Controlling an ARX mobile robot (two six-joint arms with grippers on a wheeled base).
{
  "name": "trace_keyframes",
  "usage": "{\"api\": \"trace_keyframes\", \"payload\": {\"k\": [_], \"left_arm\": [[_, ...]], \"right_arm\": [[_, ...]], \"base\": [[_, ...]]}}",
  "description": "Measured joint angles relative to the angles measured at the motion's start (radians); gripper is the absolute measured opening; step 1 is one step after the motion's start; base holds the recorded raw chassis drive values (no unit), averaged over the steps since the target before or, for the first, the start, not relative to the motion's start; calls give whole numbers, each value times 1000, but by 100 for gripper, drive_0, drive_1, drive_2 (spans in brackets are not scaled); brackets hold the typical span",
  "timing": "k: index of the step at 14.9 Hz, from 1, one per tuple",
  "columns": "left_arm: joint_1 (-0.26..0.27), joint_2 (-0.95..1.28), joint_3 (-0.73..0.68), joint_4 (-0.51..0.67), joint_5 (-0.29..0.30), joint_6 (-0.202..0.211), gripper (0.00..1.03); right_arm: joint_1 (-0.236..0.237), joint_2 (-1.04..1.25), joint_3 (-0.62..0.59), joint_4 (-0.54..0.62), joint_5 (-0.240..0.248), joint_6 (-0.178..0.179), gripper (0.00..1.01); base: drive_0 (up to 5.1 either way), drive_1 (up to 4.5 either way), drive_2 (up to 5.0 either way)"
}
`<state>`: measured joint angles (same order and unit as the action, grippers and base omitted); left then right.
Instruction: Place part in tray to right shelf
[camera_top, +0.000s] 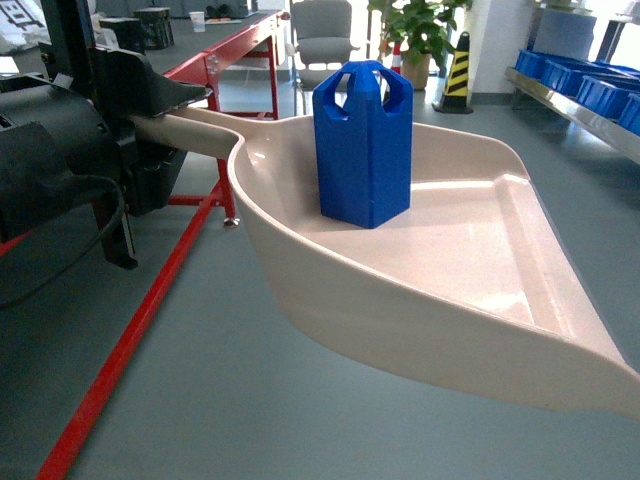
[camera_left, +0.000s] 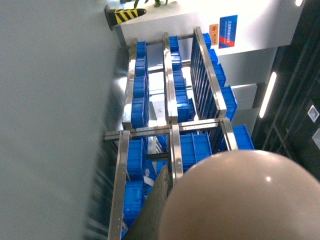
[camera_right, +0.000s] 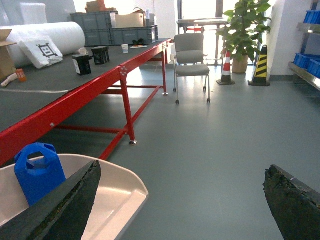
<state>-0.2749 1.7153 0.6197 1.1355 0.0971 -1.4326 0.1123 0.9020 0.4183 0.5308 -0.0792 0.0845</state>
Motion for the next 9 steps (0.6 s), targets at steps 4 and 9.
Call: {"api": "trace_keyframes", "payload": {"k": [4,9], "left_arm": [[2,0,0,4,0,0,13],[2,0,0,1,0,0,13]], "right_arm": [[0,-1,0,1,0,0,98],[-1,0,0,-5,0,0,98]], "base": [[-4,399,-407],[5,408,-398]]}}
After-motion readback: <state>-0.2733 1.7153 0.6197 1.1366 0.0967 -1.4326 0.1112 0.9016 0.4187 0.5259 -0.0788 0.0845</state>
